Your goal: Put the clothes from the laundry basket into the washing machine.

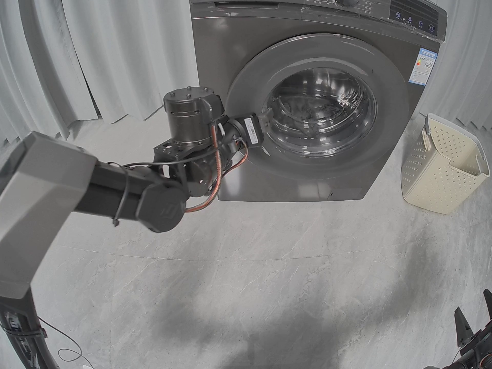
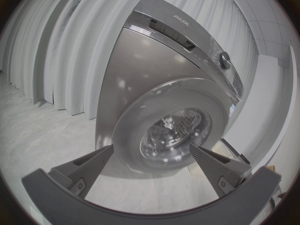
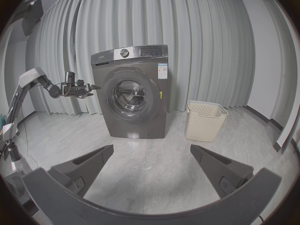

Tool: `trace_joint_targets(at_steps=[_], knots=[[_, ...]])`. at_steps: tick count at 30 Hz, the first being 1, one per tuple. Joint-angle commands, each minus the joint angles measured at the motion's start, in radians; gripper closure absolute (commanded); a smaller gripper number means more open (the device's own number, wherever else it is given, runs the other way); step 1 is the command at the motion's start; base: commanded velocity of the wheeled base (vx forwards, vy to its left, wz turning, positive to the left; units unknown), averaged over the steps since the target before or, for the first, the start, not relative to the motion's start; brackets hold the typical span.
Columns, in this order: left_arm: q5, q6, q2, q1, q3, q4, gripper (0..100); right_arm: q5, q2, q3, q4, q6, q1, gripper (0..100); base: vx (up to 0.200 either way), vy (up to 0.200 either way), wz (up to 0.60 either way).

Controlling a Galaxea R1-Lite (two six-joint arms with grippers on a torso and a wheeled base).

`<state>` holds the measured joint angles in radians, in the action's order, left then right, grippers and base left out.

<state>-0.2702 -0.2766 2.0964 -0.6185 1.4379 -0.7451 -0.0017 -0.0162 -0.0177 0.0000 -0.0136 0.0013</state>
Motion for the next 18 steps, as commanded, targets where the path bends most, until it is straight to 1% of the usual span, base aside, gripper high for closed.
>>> trace_joint_targets(at_steps=[1,2,3,5,8,9,10,11,12,13,14,15,16,17,18], knots=[[0.117,0.043,-0.674,-0.026,-0.760,-0.002,0,0.000,0.007,0.018,0.000,0.000,0.000,0,0.000,0.000,0.00],[0.120,0.051,-0.697,-0.024,-0.783,-0.003,0,0.000,0.007,0.018,0.000,0.000,0.000,0,0.000,0.000,0.00],[0.129,0.071,-0.765,-0.024,-0.850,-0.002,0,0.000,0.007,0.018,0.000,0.000,0.000,0,0.000,0.000,0.00],[0.143,0.097,-0.869,-0.017,-0.947,0.003,0,0.000,0.007,0.018,0.000,0.000,0.000,0,0.000,0.000,0.00],[0.149,0.149,-1.012,-0.012,-1.094,0.003,0,0.000,0.007,0.018,0.000,0.000,0.000,0,0.000,0.000,0.00],[0.149,0.166,-1.044,-0.012,-1.123,0.004,0,0.000,0.007,0.018,0.000,0.000,0.000,0,0.000,0.000,0.00],[0.149,0.166,-1.044,-0.012,-1.123,0.004,0,0.000,0.007,0.018,0.000,0.000,0.000,0,0.000,0.000,0.00],[0.149,0.203,-1.128,-0.003,-1.192,0.007,0,0.000,0.007,0.018,0.000,0.000,0.000,0,0.000,0.000,0.00],[0.147,0.221,-1.176,0.003,-1.232,0.012,0,0.000,0.007,0.018,0.000,0.000,0.000,0,0.000,0.000,0.00],[0.144,0.228,-1.191,0.006,-1.246,0.016,0,0.000,0.007,0.018,0.000,0.000,0.000,0,0.000,0.000,0.00],[0.144,0.228,-1.191,0.006,-1.246,0.016,0,0.000,0.007,0.018,0.000,0.000,0.000,0,0.000,0.000,0.00],[0.138,0.255,-1.286,0.037,-1.300,0.050,0,0.000,0.007,0.018,0.000,-0.002,0.000,0,0.000,0.000,0.00],[0.138,0.255,-1.286,0.037,-1.300,0.050,0,0.000,0.007,0.018,0.000,-0.002,0.000,0,0.000,0.000,0.00],[0.141,0.261,-1.369,0.086,-1.341,0.109,0,0.002,0.007,0.018,0.002,-0.002,0.000,0,0.000,0.000,0.00],[0.146,0.264,-1.406,0.112,-1.355,0.141,0,0.002,0.007,0.018,0.002,-0.002,0.000,0,0.000,0.000,0.00]])
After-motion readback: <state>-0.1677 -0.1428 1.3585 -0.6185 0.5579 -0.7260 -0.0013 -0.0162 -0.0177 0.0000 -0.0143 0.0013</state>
